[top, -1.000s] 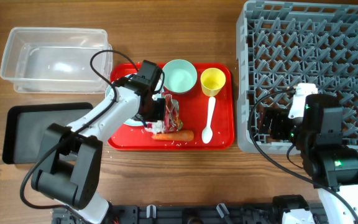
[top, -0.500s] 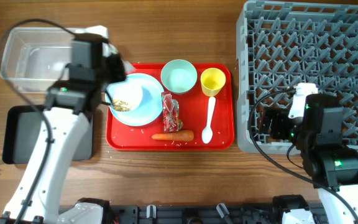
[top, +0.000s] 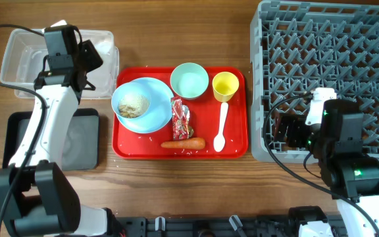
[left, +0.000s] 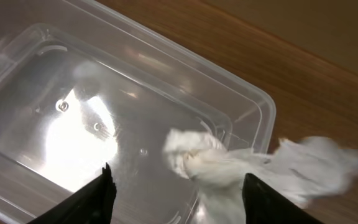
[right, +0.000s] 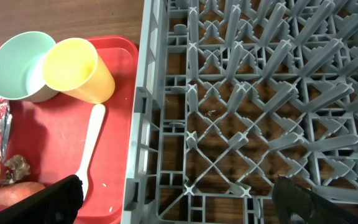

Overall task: Sort waste into correct bins and load items into the dishwasher rack
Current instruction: 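Grasp the red snack wrapper with the left gripper, drop it in the clear bin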

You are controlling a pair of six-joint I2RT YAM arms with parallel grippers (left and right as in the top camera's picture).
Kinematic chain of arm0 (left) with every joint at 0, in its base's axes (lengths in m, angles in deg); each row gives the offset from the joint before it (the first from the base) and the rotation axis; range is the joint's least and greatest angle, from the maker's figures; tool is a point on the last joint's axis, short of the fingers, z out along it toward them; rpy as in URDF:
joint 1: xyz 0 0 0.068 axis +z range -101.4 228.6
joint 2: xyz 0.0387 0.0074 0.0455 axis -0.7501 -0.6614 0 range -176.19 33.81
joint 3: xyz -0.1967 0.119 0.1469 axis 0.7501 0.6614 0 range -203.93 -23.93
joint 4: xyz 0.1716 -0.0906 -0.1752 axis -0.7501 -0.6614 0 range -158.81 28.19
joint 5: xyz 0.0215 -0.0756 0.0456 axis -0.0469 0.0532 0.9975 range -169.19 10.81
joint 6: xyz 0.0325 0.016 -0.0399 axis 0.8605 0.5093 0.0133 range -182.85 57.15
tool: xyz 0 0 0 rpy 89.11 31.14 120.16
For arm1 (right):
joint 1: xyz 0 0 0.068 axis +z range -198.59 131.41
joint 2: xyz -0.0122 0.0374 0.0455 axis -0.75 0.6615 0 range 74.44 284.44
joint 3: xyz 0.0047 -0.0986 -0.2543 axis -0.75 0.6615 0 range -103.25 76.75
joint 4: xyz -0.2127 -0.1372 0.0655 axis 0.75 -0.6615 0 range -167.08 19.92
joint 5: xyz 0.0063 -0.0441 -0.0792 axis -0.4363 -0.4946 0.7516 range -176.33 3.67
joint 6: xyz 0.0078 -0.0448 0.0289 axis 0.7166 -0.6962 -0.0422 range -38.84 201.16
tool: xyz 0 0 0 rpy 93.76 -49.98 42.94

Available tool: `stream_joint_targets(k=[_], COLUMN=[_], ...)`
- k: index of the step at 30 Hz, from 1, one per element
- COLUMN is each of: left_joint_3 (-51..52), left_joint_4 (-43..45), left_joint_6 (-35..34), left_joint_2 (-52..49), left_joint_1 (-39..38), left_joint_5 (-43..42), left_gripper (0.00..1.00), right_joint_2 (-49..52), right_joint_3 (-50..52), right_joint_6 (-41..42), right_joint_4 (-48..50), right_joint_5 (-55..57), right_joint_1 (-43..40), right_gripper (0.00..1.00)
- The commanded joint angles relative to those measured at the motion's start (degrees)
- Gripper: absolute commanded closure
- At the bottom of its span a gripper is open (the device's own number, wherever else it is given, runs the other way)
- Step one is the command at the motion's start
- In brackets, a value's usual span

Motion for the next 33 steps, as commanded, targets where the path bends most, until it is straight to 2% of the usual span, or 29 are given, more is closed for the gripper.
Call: stream_joint_targets(k=[1, 2, 8, 12, 17, 21, 26, 27, 28, 29, 31, 32, 33], left_joint_3=[-0.2, -0.2, -0.2, 0.1, 0.4, 0.4, 0.4, 0.4, 0.4, 0.4, 0.3, 0.3, 0.2], left_joint_4=[-1.4, -2.2, -11.8, -17.6, -24.8, -25.0, -23.0, -22.8, -22.6, -22.6, -22.6, -22.6, -22.6], left_joint_6=[0.2, 0.3, -1.5, -1.9, -8.9, -9.7, -10.8, -10.8, -10.8, -10.8, -10.8, -10.8, -10.8], left_joint_2=[5.1, 6.0, 7.0, 7.0, 3.7, -2.3, -11.1, -11.9, -13.1, -13.6, -13.4, -13.1, -12.7], left_joint_1=[-2.4, -3.4, -9.8, -17.4, -28.5, -35.6, -40.0, -40.2, -40.3, -40.3, -40.2, -40.2, -40.2], left_joint_5=[-2.0, -2.0, -2.8, -12.3, -12.9, -10.9, -10.1, -10.1, -10.1, -9.9, -7.1, -6.2, -5.4], left_gripper=[0.3, 0.27, 0.26, 0.28, 0.27, 0.27, 0.28, 0.31, 0.41, 0.54, 0.86, 0.94, 0.96], right_joint_2=[0.0, 0.0, 0.0, 0.0, 0.0, 0.0, 0.0, 0.0, 0.0, 0.0, 0.0, 0.0, 0.0], right_joint_3=[-1.5, -1.5, -1.5, -1.4, -1.4, -1.4, -1.4, -1.4, -1.4, -1.4, -1.4, -1.4, -1.4], right_joint_6=[-1.0, -1.0, -1.0, -1.0, -1.0, -1.0, -0.9, -0.9, -1.0, -1.0, -0.9, -0.9, -1.0], right_joint_4=[0.1, 0.1, 0.1, 0.1, 0.2, 0.1, 0.1, 0.1, 0.1, 0.1, 0.1, 0.1, 0.1], right_joint_5=[0.9, 0.9, 0.9, 0.9, 0.9, 0.9, 0.9, 0.9, 0.9, 0.9, 0.9, 0.9, 0.9], right_joint_1=[0.2, 0.2, 0.2, 0.2, 0.2, 0.2, 0.2, 0.2, 0.2, 0.2, 0.2, 0.2, 0.2], right_gripper=[0.0, 0.0, 0.0, 0.0, 0.0, 0.0, 0.0, 0.0, 0.0, 0.0, 0.0, 0.0, 0.0])
